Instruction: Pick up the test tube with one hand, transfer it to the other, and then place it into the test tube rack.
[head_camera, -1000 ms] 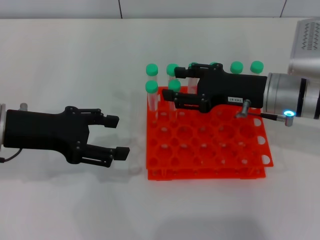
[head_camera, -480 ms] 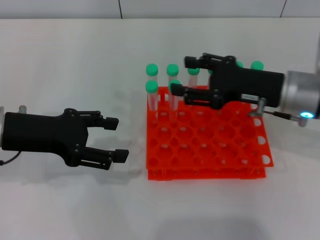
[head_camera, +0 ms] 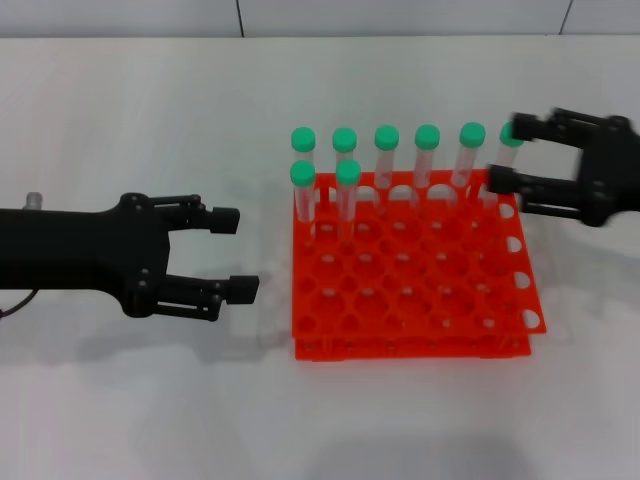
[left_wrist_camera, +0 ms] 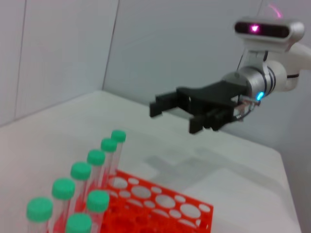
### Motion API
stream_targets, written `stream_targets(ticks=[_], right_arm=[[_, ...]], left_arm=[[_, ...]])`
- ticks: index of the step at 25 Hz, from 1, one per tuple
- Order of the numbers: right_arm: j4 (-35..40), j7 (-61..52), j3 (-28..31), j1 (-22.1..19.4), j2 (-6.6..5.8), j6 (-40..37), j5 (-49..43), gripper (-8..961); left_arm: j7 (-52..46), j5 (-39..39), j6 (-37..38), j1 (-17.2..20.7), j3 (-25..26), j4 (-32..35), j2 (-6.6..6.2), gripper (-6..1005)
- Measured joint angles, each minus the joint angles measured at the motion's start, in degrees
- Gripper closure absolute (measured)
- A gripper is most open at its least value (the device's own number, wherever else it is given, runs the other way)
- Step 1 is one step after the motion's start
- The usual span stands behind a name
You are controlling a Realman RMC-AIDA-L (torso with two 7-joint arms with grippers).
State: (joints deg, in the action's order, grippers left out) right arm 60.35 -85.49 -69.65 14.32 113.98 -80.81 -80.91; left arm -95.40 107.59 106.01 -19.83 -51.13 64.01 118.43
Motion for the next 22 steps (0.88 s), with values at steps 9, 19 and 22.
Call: stream_targets(ticks=[9,19,22], right_arm=[[3.59,-7.34,10.11,0.62,-0.79,-9.41,-13.50,208],[7.35,-7.38,9.71,0.60,0.00,-10.44,-18.12,209],[8.04,-7.30,9.61,0.60,0.49,-10.42,-18.44,209]], left_arm=[[0.41,-2.53,1.90,-0.29,0.86,0.07,-0.04,139],[-0.01,-2.46,2.01,0.02,0.50,0.07,0.07,139],[-0.03,-2.43,2.08,0.13,0.54,0.06,-0.03,139]])
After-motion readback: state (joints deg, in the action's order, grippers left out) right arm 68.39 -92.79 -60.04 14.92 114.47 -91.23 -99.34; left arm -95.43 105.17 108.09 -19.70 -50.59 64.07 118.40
